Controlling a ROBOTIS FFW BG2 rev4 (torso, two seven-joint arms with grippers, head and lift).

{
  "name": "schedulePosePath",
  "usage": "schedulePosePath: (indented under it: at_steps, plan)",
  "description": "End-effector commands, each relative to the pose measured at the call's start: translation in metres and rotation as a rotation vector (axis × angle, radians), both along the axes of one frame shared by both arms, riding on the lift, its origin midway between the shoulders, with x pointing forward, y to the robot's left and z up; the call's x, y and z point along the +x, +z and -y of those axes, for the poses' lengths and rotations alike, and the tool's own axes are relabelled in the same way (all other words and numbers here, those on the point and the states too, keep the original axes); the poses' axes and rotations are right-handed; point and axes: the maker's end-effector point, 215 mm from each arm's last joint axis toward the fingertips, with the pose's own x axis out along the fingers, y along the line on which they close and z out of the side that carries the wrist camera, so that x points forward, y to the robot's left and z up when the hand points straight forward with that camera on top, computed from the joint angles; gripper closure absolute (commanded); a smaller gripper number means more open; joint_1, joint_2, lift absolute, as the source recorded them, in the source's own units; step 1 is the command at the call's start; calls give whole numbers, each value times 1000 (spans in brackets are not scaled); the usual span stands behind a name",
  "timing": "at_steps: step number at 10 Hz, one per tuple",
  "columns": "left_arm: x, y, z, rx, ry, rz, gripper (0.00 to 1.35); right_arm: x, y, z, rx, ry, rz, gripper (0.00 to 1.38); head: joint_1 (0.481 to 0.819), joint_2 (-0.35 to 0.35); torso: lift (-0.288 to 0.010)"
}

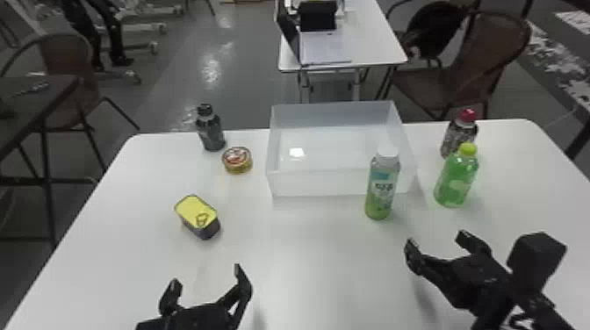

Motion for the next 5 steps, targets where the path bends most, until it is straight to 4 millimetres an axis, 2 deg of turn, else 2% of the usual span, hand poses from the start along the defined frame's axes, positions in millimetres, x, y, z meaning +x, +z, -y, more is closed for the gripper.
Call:
schedulePosePath:
  at_steps: [1,4,5]
  plan:
    - [-5,-6,-8,43,14,-5,108,-3,0,6,-19,-8,13,102,695,112,-129]
    - [-17,-18,-18,23,55,-24,108,-33,8,46,-88,-55,37,102,695,108,-129]
    - [-18,-18,-21,27,61,-25,108,-40,7,52,-103,-61,28,99,695,100,-129]
